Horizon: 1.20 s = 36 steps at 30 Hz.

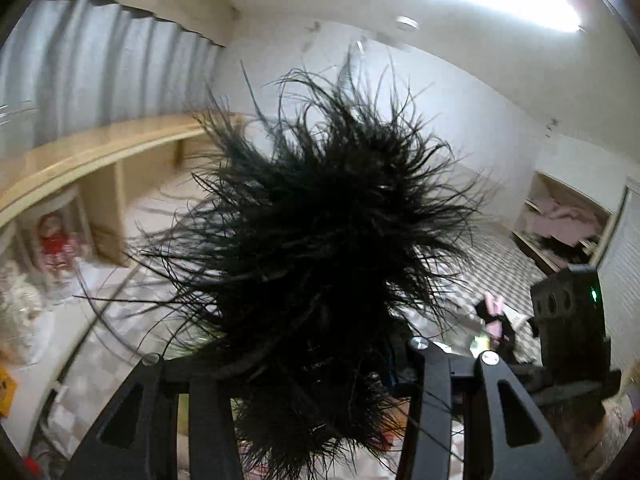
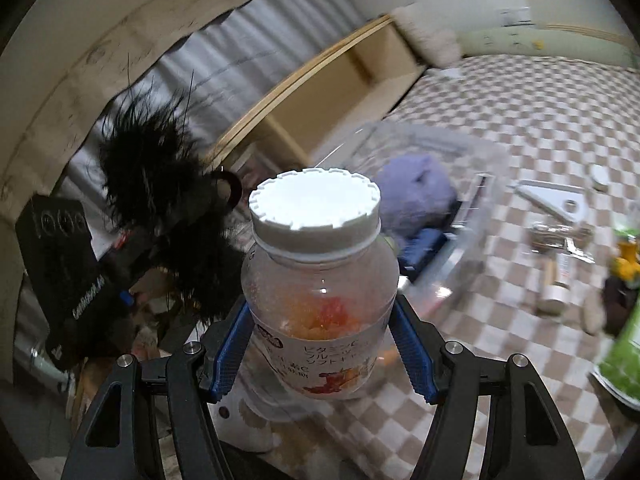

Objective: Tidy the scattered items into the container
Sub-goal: 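Carry the feather boa with the left gripper toward the clear plastic box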

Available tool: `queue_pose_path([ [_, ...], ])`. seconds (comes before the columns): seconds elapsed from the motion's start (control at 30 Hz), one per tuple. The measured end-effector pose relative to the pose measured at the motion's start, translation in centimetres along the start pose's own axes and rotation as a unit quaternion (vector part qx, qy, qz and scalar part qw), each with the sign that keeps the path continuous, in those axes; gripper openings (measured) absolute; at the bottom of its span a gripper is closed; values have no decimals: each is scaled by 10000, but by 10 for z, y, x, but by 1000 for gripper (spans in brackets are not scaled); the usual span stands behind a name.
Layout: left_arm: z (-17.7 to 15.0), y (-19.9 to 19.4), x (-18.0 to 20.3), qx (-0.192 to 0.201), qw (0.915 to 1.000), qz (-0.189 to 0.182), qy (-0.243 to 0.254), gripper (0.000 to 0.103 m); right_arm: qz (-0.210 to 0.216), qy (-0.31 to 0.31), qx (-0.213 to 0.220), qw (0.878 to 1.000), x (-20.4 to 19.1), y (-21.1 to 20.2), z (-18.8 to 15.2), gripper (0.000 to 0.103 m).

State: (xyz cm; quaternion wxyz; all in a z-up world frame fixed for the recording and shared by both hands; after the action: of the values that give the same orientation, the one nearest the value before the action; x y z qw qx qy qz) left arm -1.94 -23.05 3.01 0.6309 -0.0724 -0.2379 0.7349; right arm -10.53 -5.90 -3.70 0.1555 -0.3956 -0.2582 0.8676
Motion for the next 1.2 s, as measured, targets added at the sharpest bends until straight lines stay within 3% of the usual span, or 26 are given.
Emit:
queue_pose_path([
  [0.17,3,-16,-29,312,9984,430,-187,45,24,-286,-333,9990,-23,39,-3,69],
  [0.27,3,-25,-42,438,9971,546,-283,45,-170,-621,-735,9952,-32,65,-8,69],
  [0.47,0,-36,-59,537,9960,547,-458,45,-819,-1565,-1637,9706,-53,114,-13,69],
  [0.63,-1,-42,-67,592,9950,588,-557,45,-723,-1568,-2285,9581,-62,152,-19,69],
  [0.7,1,-44,-71,626,9943,633,-594,45,-591,-1534,-2322,9587,-65,161,-19,73],
  [0.73,1,-44,-72,634,9940,653,-608,45,-469,-1438,-2272,9620,-67,163,-18,89],
  [0.8,2,-43,-74,628,9937,684,-625,45,-364,-1264,-2060,9697,-66,159,-14,103],
  [1.03,-1,-33,-71,445,9951,610,-633,45,-358,-918,-1642,9815,-49,126,-1,103],
  [1.2,-8,-18,-56,103,9978,487,-439,45,-432,-634,-1491,9858,-36,102,0,103],
])
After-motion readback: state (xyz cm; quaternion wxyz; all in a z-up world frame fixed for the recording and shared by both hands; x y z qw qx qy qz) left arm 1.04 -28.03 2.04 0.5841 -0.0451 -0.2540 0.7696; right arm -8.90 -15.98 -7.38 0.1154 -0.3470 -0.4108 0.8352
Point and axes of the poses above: each gripper's, at about its wrist camera, not at the fingertips, and y roughly the way its jaws point, x to its right, z to its top, the point moved 2 cm from there along y, roughly the way its jaws point, and after that the axes turned 3 degrees about y, right-handed, at the moved point
